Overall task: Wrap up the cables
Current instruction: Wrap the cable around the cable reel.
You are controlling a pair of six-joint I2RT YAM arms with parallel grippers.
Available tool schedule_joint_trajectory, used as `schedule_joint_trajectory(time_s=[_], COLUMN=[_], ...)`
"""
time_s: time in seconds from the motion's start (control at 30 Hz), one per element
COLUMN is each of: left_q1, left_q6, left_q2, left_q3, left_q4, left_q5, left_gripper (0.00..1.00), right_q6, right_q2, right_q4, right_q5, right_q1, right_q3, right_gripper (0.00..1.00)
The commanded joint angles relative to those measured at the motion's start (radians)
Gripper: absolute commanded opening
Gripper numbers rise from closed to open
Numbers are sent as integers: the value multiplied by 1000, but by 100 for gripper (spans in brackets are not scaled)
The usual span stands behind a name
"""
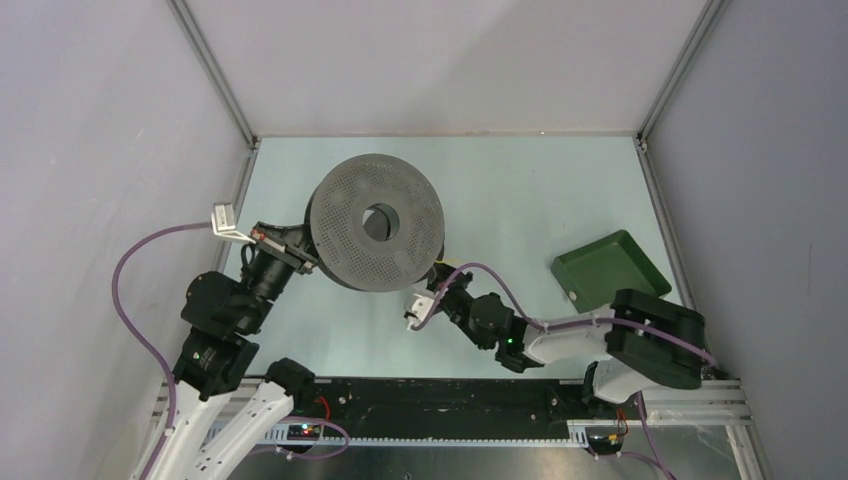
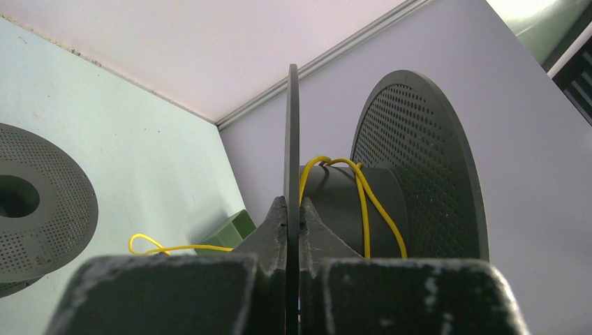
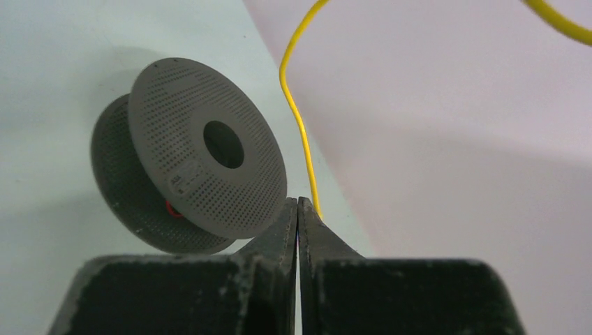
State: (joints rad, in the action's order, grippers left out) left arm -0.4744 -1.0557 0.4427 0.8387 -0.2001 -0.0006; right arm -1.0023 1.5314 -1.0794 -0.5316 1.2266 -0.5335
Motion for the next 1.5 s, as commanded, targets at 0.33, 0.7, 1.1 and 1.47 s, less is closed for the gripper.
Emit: schedule_joint_trajectory(time_s=[0.33,0.7,1.1,1.47], left_q1=[6,6,6,5], left_q6=[-66,-87,-90,-82], left_q2=[-34,-51,-45,-48], left_q3=[1,-6,-10,-1], left_q4=[84,81,79,80], left_q5=[-104,-124,-124,-124], left_gripper=[0,0,0,0], right_q6=[267,89,-67,-119], right_q2=[-365,-211,-80,15], right_q4=[399,311,152,206], right_q5=[431,217,131,137], right_q1=[-85,-48,-18,-73], right_q3=[40,-56,-140,-207], right_gripper=[48,55,54,55])
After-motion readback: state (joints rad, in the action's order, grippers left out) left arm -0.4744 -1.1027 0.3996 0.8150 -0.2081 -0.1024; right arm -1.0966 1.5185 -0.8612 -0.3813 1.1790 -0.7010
